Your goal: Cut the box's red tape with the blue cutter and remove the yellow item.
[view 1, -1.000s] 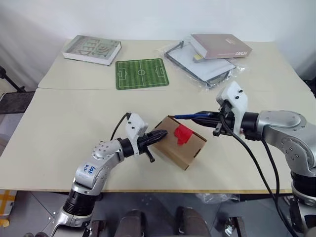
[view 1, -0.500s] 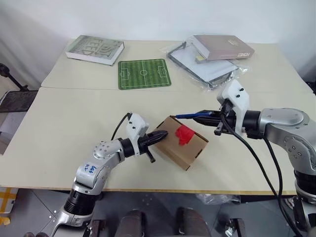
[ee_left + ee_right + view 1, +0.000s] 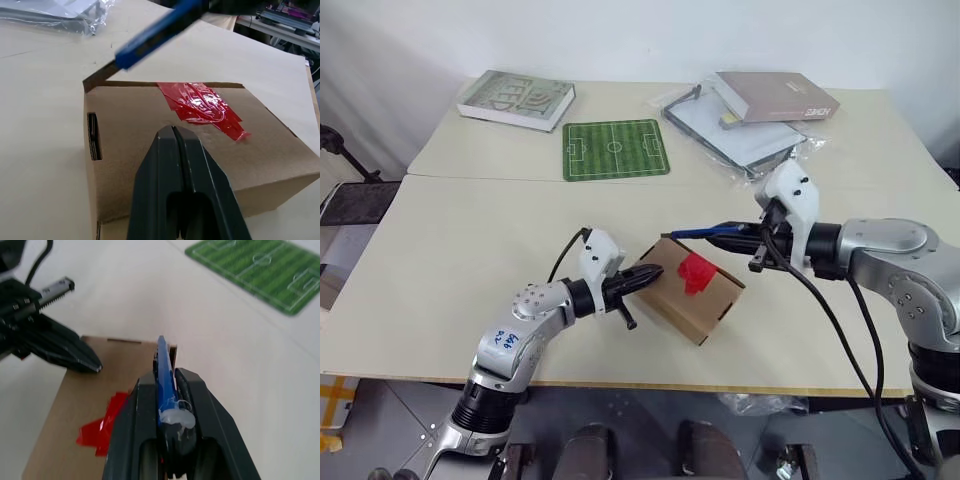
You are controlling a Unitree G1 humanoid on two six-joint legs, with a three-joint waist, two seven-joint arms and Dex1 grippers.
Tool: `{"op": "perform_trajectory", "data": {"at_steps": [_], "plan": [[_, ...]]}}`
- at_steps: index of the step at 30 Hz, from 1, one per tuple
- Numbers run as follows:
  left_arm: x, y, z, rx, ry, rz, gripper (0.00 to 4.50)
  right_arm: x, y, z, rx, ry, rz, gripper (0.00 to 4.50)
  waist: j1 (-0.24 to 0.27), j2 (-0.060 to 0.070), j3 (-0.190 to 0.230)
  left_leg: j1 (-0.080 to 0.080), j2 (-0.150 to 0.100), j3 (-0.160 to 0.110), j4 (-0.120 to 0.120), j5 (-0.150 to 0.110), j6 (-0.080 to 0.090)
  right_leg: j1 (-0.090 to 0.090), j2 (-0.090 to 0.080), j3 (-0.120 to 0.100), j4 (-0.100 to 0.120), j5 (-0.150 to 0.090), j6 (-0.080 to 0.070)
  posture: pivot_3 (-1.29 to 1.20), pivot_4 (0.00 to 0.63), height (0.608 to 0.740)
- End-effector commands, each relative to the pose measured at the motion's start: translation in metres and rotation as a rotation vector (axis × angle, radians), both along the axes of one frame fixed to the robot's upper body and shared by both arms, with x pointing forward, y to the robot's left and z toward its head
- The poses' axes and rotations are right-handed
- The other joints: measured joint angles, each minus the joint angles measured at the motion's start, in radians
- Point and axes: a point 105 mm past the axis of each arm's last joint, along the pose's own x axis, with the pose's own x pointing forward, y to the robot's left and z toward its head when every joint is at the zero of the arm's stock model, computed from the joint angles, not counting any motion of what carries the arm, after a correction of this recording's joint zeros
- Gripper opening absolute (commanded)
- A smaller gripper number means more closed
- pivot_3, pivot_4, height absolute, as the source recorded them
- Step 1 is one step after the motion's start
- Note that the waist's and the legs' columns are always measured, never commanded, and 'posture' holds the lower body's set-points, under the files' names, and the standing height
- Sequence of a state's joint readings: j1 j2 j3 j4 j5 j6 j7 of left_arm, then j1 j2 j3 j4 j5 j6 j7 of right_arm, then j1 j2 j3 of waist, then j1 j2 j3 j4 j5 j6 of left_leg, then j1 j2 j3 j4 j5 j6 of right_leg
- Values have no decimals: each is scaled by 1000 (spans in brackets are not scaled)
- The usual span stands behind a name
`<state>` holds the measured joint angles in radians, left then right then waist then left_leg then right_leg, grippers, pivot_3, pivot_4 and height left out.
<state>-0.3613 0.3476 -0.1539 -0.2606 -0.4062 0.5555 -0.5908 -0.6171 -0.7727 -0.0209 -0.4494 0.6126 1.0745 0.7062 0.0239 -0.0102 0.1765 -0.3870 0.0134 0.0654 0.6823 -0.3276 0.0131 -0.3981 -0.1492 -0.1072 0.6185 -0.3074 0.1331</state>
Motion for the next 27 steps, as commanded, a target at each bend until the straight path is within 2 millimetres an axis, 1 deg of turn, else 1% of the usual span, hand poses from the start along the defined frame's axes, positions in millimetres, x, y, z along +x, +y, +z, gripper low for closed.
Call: {"op": "perform_trajectory", "data": {"at_steps": [1, 10, 17, 19, 23, 27], "plan": [[0, -1, 1, 6, -11, -3, 11, 1, -6, 3, -11, -23, -24, 165, 0, 0, 0, 0, 0, 0, 0, 0, 0, 0, 0, 0, 0, 0, 0, 0, 150, 740], [0, 0, 2, 7, -11, -4, 11, 2, -18, -2, -35, -13, -59, 165, 1, 0, 0, 0, 0, -1, 0, 0, 0, 1, 0, 0, -1, 0, 0, 0, 150, 740], [0, 0, 1, 9, -10, -4, 11, 3, -24, 2, -32, -27, -87, 165, 2, 0, 0, 0, 0, -1, 0, 0, 0, 2, 0, -1, -1, 0, 0, 0, 150, 740], [0, 1, 1, 10, -9, -3, 11, 3, -25, 4, -30, -32, -90, 165, 2, 0, 0, 0, 0, -1, 0, 0, 0, 2, 0, -1, -2, 0, 0, 0, 150, 740], [0, 0, 1, 14, -12, -3, 11, 0, -20, 19, 1, -70, -74, 165, 2, 0, 0, 0, 0, -1, 0, 0, 0, 2, 0, -1, -2, 0, 1, 0, 150, 740], [0, 0, 1, 17, -14, -4, 11, -6, -16, 24, 15, -75, -63, 165, 1, 0, 0, 0, 0, -1, 0, 0, 0, 2, 0, -1, -2, 0, 0, 0, 150, 740]]}}
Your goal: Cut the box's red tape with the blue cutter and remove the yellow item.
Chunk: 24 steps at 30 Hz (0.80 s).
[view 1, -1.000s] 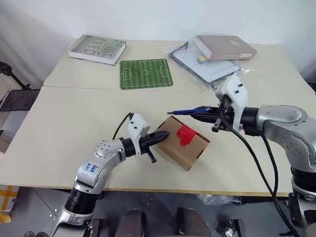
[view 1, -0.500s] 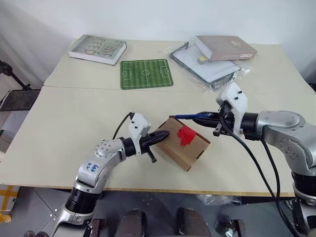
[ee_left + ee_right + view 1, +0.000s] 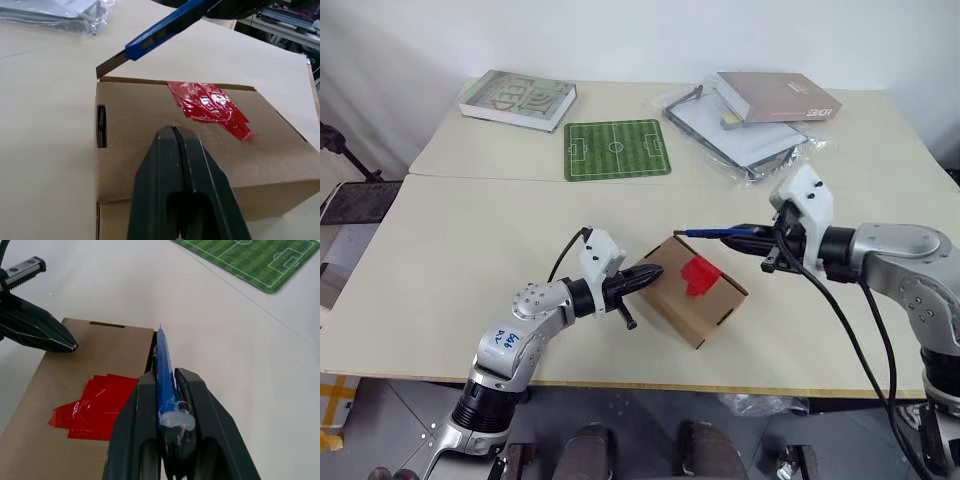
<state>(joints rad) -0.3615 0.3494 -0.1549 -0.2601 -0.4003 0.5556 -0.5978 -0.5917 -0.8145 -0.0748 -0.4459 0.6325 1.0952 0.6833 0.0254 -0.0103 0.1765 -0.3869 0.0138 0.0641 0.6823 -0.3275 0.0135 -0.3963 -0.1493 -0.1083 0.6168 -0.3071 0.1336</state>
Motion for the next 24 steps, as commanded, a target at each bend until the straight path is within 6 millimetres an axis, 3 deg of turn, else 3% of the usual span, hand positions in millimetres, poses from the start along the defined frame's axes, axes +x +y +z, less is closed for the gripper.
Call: {"op": "perform_trajectory", "data": {"at_steps": [1, 19, 24], "plan": [[0, 0, 2, 10, -14, -1, 11, -9, 3, 22, 24, -75, 12, 165, 0, 0, 0, 0, 0, 0, 0, 0, 0, 0, 0, 0, 0, 0, 0, 0, 150, 740], [-2, -1, 1, 18, -14, -19, 11, -21, -3, -11, -37, 36, -11, 165, 0, 0, 0, 0, 0, 0, 0, 0, 1, 0, 0, 0, 0, 0, 0, 0, 150, 740], [-2, 0, 0, 19, -12, -15, 11, -22, -6, -12, -50, 41, -16, 165, 0, 0, 0, 0, 0, 0, 0, -1, 1, 1, 0, 0, -1, 0, 0, 0, 150, 740]]}}
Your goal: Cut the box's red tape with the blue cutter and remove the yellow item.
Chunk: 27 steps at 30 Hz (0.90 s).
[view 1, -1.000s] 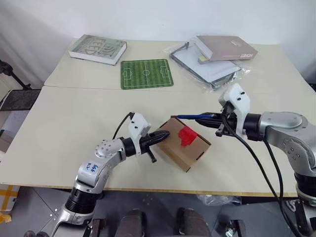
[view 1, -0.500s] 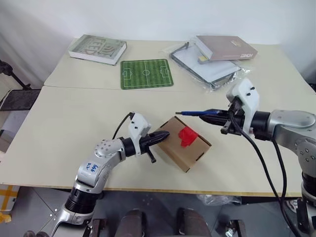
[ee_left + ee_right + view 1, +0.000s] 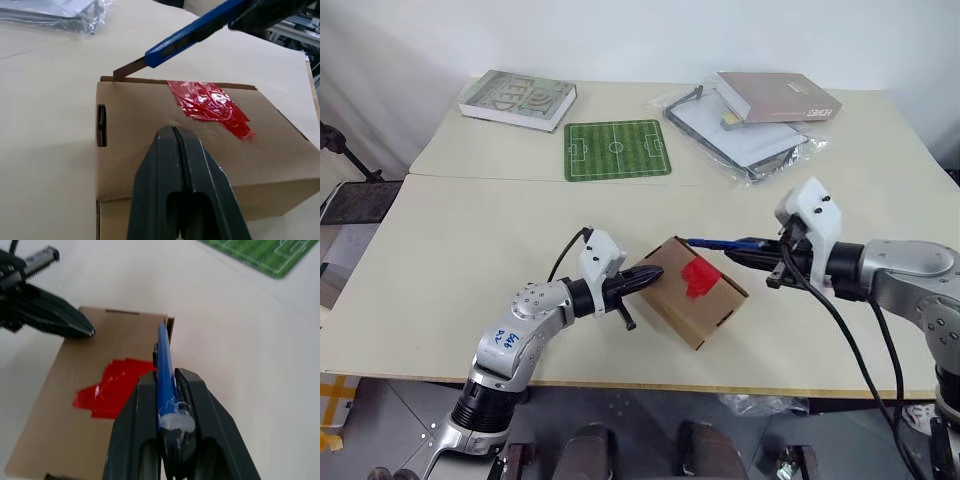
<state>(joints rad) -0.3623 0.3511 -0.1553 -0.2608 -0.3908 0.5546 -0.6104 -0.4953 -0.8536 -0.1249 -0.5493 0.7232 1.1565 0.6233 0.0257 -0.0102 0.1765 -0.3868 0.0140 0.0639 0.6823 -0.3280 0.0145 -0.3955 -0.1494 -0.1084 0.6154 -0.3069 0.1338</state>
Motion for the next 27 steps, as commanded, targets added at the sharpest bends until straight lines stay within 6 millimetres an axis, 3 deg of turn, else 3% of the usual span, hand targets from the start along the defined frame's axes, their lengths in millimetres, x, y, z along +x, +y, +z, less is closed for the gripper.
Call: {"op": "perform_trajectory", "data": {"at_steps": [1, 14, 27], "plan": [[-2, 0, 0, 9, -7, -7, 11, -4, -2, 1, -30, -8, 2, 165, 0, 0, 0, 0, 0, 0, 0, 0, 0, 0, 0, 0, 0, 0, 0, 0, 150, 740], [-2, -1, -1, 2, -4, 1, 11, -2, -13, 7, -40, -3, -30, 165, 0, 0, 0, 0, 0, 0, 0, 0, 1, 1, 0, 0, -4, 2, 1, 0, 150, 740], [0, -6, -4, 1, -1, 7, 11, -14, 2, 10, -83, 80, 61, 165, 0, 0, 0, 0, 0, 0, 0, 0, 1, 1, 0, 0, -4, 2, 1, 0, 150, 740]]}}
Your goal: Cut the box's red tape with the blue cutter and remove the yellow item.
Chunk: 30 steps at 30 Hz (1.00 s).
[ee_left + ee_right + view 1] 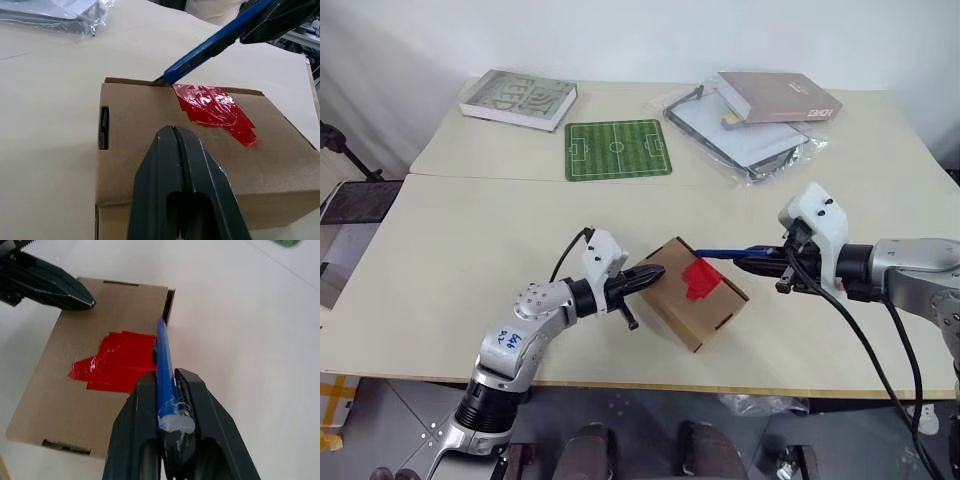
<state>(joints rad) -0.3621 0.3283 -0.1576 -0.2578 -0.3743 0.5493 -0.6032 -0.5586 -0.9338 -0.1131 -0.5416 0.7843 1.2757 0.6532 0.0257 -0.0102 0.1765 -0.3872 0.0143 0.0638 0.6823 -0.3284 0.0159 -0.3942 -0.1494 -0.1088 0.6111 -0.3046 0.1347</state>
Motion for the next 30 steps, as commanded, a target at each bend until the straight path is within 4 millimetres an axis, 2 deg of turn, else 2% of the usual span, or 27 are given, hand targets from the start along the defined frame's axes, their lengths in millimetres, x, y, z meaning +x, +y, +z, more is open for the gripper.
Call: {"op": "perform_trajectory", "data": {"at_steps": [1, 11, 20, 30], "plan": [[-1, -3, -5, 10, 5, 0, 11, -9, 7, 6, -23, 13, 56, 165, 0, 0, 0, 0, 0, 0, 0, 0, 0, 0, 0, 0, 0, 0, 0, 0, 150, 740], [-3, -3, -9, 14, 11, 17, 11, -20, 4, 0, -128, 136, 64, 165, 1, 0, 0, 0, 0, 0, 0, 0, 1, 0, 0, 0, -1, 0, 0, 0, 150, 740], [-5, -3, -12, 28, 4, 23, 11, -30, -5, -1, -182, 178, 71, 165, 2, 0, 0, 0, 0, 0, 0, -1, 1, 1, 0, 0, -2, 0, 0, 0, 150, 740], [-21, -21, -29, 210, 43, -113, 11, -26, 6, -3, -163, 209, 67, 165, 0, 1, 0, 0, 0, 0, 0, -1, 1, 1, 0, 0, -2, 1, 0, 0, 150, 740]]}}
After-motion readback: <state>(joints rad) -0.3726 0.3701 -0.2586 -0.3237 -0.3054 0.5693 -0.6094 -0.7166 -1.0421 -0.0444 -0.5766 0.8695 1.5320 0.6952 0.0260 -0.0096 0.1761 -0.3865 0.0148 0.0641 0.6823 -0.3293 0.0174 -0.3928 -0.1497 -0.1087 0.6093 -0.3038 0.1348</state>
